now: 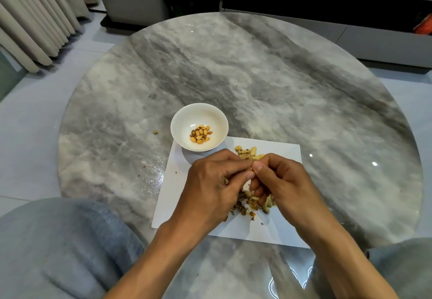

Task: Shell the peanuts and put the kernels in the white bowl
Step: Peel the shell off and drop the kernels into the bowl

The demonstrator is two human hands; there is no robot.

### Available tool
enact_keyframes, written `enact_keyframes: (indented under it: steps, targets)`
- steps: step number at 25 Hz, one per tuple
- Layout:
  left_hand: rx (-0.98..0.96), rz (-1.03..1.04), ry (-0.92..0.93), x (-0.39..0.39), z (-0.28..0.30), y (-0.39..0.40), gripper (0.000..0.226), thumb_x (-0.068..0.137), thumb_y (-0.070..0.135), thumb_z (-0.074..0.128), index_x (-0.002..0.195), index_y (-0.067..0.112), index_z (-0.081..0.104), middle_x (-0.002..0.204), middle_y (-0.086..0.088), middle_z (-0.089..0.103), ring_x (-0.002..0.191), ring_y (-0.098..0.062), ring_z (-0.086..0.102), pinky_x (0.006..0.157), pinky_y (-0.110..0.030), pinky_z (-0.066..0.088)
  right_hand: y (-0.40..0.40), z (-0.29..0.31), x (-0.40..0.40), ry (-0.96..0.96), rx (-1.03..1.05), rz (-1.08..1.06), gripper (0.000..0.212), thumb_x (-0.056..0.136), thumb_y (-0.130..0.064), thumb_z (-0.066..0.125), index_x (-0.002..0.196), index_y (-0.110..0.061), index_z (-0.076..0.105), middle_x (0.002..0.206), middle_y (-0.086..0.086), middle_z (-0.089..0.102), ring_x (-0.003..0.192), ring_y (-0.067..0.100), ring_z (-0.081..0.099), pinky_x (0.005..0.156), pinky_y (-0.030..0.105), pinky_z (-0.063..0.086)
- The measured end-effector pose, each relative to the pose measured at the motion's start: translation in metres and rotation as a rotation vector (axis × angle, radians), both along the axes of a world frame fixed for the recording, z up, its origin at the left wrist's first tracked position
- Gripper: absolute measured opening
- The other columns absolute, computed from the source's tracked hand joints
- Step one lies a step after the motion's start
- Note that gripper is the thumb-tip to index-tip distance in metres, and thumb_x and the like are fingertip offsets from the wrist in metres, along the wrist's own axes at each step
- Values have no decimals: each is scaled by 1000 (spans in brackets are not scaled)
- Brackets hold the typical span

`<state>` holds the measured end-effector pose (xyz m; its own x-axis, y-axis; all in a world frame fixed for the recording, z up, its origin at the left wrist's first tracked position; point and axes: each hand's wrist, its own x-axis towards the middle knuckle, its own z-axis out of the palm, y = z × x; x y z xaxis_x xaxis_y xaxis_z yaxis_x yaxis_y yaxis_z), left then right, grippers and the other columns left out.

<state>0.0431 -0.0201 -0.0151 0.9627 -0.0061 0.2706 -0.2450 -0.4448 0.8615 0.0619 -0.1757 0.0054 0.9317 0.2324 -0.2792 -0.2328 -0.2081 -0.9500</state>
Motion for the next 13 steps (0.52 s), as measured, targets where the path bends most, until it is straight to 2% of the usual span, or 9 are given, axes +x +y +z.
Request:
enact_keyframes:
  steps: [3, 6, 8, 10, 13]
  targets:
    - [-40, 19, 21, 0, 2, 0, 18, 84, 14, 75, 102, 18, 79, 85, 7, 72, 80, -3, 68, 70, -18, 53, 3, 0, -1, 50, 66, -37, 31, 100, -17, 56, 72, -15, 68, 65, 5, 64, 59, 15, 55, 55, 25, 46]
    - [-213, 86, 216, 1, 9, -2, 19, 85, 9, 77, 94, 25, 80, 84, 7, 75, 79, -8, 71, 73, -22, 58, 7, 0, -2, 176, 158, -156, 29, 99, -17, 58, 74, -10, 71, 67, 10, 63, 56, 15, 53, 50, 24, 45]
    - [-301, 139, 361, 2, 11, -3, 20, 84, 9, 76, 87, 28, 79, 81, 10, 76, 77, -6, 72, 74, -22, 59, 7, -2, -1, 276, 203, -260, 22, 97, -17, 61, 83, -4, 73, 70, 12, 65, 56, 17, 53, 49, 25, 46]
    - [-323, 142, 464, 1, 11, -3, 21, 85, 7, 75, 85, 28, 78, 81, 10, 77, 78, -6, 72, 76, -23, 59, 7, -5, -1, 390, 262, -353, 19, 96, -16, 62, 93, -1, 73, 76, 12, 67, 58, 18, 56, 51, 28, 49]
    - [-290, 59, 539, -1, 12, -6, 25, 88, 3, 70, 93, 26, 78, 86, 8, 77, 84, -5, 72, 80, -26, 60, 12, -9, -3, 578, 405, -405, 17, 96, -16, 58, 94, -4, 71, 80, 12, 68, 60, 21, 62, 55, 31, 54]
